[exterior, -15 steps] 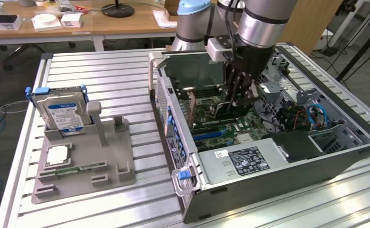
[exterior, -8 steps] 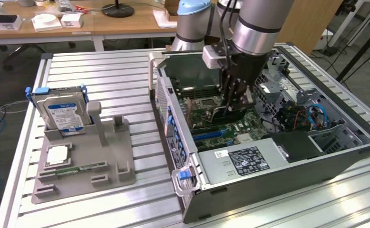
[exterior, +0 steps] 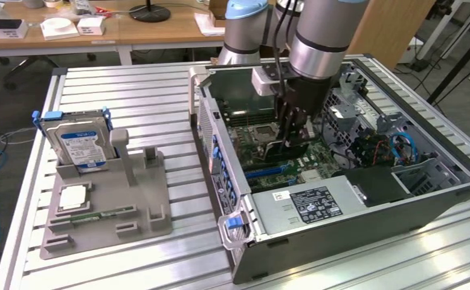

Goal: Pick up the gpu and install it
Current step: 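Insert the gpu into the slot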

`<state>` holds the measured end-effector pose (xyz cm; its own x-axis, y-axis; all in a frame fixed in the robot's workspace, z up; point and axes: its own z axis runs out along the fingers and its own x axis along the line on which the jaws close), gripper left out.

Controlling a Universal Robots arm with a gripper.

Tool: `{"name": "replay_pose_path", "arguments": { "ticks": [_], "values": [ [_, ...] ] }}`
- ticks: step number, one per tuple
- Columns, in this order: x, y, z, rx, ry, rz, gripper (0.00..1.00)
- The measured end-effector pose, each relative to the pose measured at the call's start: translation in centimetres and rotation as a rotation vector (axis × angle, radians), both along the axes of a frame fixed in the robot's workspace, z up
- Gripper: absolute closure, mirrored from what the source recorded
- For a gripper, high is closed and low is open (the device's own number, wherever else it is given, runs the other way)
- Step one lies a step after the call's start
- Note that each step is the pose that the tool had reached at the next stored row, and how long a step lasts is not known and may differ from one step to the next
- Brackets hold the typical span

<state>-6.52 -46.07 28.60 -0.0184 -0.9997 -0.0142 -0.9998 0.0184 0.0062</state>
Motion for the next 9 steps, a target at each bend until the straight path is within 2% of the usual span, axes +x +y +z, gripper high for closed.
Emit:
{"name": "replay_pose_path", "arguments": {
  "ticks": [4, 9],
  "values": [
    [-0.2, 0.27, -0.72, 0.0001, 0.0, 0.0, 0.74],
    [-0.6, 0.87, -1.64, 0.0, -0.0002, 0.0, 0.74]
  ]
}}
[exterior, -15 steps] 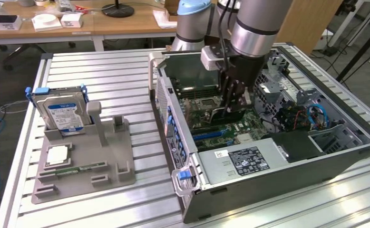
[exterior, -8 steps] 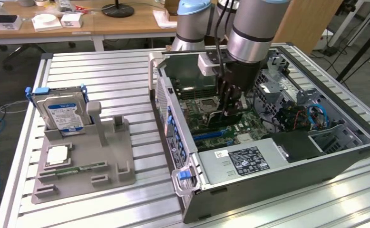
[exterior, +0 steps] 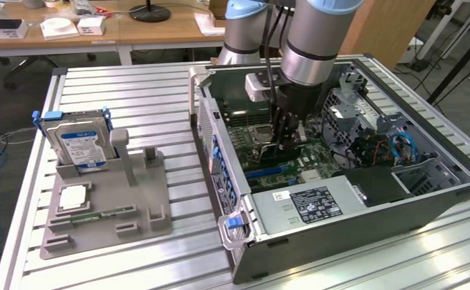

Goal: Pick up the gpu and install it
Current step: 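Insert the gpu into the slot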

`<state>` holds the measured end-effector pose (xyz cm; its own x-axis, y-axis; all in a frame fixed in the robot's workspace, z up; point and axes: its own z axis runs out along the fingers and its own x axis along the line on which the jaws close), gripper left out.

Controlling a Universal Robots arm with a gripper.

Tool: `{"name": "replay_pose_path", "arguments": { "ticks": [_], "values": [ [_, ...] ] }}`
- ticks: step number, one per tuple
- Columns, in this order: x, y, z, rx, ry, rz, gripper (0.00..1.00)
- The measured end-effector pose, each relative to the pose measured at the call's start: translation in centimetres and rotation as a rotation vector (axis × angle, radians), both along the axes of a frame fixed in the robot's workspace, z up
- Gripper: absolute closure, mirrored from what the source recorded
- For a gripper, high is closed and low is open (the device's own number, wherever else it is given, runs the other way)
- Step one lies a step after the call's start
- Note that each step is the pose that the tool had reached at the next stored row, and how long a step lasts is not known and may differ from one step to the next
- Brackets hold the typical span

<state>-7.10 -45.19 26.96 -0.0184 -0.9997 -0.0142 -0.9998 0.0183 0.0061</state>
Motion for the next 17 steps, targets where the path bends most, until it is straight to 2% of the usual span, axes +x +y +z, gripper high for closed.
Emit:
{"name": "replay_pose_path", "arguments": {
  "ticks": [4, 9, 14, 17],
  "values": [
    [-0.13, 0.13, -0.54, -0.0006, 0.0001, -0.002, 0.74],
    [-0.12, 0.04, -0.41, -0.0025, 0.0012, -0.003, 0.74],
    [0.12, -0.08, -0.18, -0.0043, 0.0059, -0.003, 0.74],
    [0.38, -0.09, -0.16, -0.0054, 0.0067, -0.002, 0.74]
  ]
}}
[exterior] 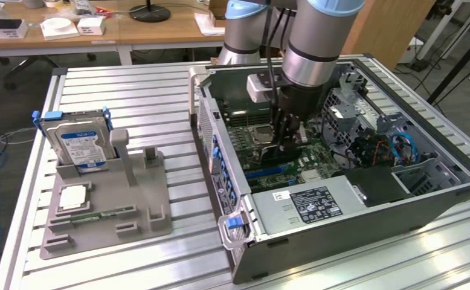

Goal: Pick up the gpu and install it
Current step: 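Insert the gpu into the slot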

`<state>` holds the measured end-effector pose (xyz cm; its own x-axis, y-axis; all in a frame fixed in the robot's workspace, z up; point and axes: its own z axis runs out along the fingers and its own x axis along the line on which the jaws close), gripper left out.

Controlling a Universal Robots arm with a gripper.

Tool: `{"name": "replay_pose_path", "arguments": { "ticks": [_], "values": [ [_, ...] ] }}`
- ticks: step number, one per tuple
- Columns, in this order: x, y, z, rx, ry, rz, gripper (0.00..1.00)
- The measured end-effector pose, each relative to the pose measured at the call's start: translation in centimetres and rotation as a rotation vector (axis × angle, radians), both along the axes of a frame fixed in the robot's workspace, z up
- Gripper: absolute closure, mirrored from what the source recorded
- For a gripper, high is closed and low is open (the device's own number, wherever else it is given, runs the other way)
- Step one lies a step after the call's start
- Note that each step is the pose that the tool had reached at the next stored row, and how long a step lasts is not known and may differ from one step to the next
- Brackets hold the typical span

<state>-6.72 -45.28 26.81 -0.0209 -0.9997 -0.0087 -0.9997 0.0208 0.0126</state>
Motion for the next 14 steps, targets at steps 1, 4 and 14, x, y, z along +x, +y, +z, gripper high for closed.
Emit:
{"name": "replay_pose_path", "arguments": {
  "ticks": [1, 4, 14],
  "values": [
    [0.0, 0.0, 0.0, 0.0, 0.0, 0.0, 0.74],
    [0.5, 0.01, -0.02, 0.0003, 0.0051, 0.0, 0.74],
    [0.3, -0.96, -0.69, 0.0012, 0.0071, -0.071, 0.74]
  ]
}}
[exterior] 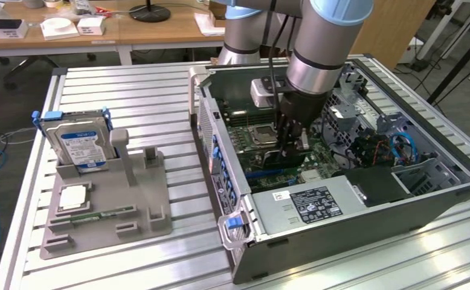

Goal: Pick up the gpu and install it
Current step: 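Insert the gpu into the slot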

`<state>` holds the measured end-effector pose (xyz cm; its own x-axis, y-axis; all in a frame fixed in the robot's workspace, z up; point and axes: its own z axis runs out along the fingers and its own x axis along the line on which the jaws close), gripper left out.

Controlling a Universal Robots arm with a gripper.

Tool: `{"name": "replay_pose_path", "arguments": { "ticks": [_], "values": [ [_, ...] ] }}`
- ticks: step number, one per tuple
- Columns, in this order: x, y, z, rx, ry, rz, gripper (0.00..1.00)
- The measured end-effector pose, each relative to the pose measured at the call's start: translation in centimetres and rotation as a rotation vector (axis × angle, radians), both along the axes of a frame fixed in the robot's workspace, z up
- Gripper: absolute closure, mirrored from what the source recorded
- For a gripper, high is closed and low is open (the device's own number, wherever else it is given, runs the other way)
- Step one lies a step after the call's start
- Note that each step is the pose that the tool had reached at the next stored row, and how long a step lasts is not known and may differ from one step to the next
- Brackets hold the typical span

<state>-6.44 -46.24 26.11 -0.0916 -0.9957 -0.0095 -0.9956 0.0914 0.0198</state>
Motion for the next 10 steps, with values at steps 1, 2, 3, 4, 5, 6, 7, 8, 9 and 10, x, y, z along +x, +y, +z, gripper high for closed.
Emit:
{"name": "replay_pose_path", "arguments": {
  "ticks": [1, 2, 3, 4, 5, 6, 7, 8, 9, 10],
  "values": [
    [-0.04, 0.0, 0.0, -0.0001, 0.0, 0.0, 0.74],
    [-0.04, 0.0, 0.0, 0.0, 0.0001, 0.001, 0.74],
    [-0.04, -0.01, 0.0, -0.0003, 0.0007, 0.003, 0.74],
    [-0.01, -0.01, 0.0, -0.0007, 0.0018, 0.008, 0.74],
    [0.0, -0.01, 0.0, -0.0009, 0.0033, 0.014, 0.74],
    [0.0, -0.01, 0.0, -0.001, 0.0046, 0.021, 0.74],
    [0.0, -0.01, 0.0, -0.0011, 0.006, 0.025, 0.74],
    [0.01, -0.01, -0.01, -0.001, 0.0076, 0.027, 0.74],
    [0.01, -0.01, 0.0, -0.0011, 0.0089, 0.029, 0.74],
    [0.01, -0.01, 0.0, -0.0011, 0.01, 0.03, 0.74]
  ]
}}
